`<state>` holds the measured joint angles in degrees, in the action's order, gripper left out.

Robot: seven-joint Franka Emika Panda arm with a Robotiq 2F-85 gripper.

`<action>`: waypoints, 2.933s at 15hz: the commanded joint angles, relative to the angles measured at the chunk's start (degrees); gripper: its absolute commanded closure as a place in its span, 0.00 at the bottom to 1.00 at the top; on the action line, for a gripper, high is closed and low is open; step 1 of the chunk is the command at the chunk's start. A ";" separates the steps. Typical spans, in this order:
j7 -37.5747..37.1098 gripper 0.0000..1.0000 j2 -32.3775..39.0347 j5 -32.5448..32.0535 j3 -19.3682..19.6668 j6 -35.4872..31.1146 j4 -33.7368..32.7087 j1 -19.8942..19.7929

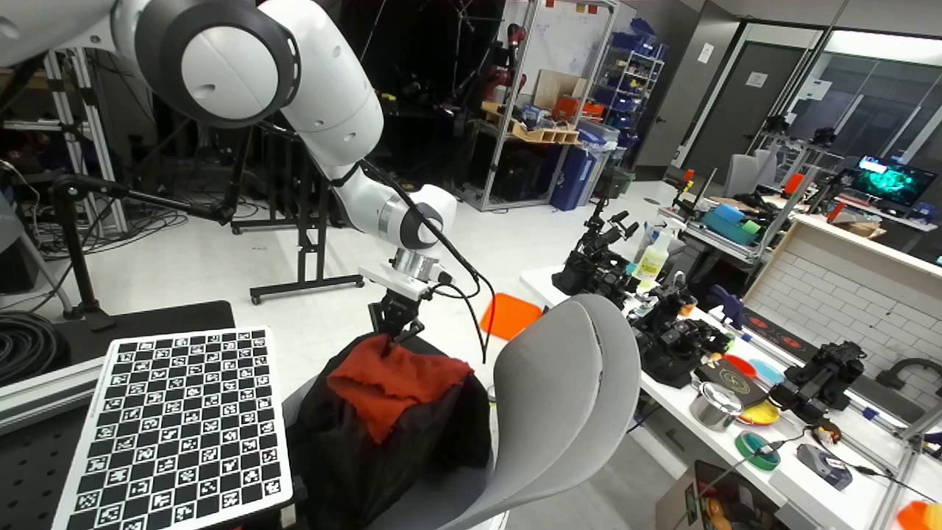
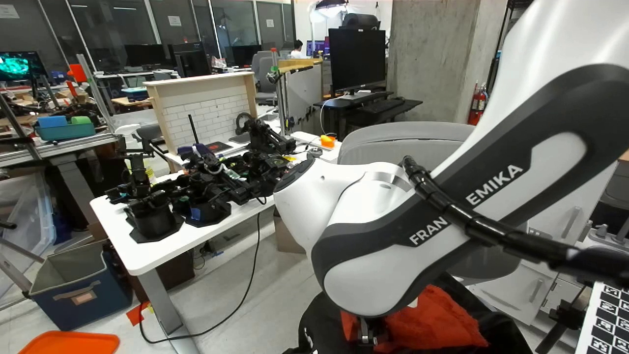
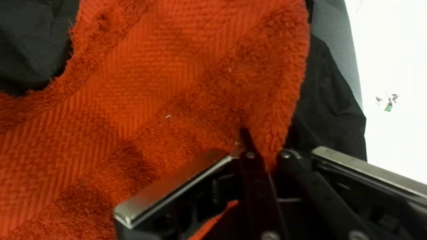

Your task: Lift the towel and bag from the seat and put them on the head seat

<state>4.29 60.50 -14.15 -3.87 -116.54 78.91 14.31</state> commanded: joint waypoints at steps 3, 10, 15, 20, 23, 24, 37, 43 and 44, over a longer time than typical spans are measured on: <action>0.72 0.99 -4.35 0.81 0.30 3.27 -2.36 -1.28; 1.77 0.99 -17.65 0.63 2.19 2.15 -0.41 -6.93; 4.47 0.99 -24.47 1.10 4.60 1.57 -1.35 -12.97; 6.93 0.99 -28.03 3.15 6.19 3.80 -7.23 -18.98; 7.96 0.99 -27.54 5.62 6.86 6.10 -11.68 -22.12; 8.17 0.99 -26.79 6.19 7.05 6.49 -12.67 -22.89; 7.78 0.99 -12.61 11.25 8.90 11.72 -23.70 -32.09; 7.28 0.99 -9.39 12.58 8.66 15.22 -30.20 -34.27; 6.93 0.99 -9.12 11.95 7.95 15.01 -29.94 -34.25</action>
<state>11.23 48.34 -2.88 4.67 -103.70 53.59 -20.01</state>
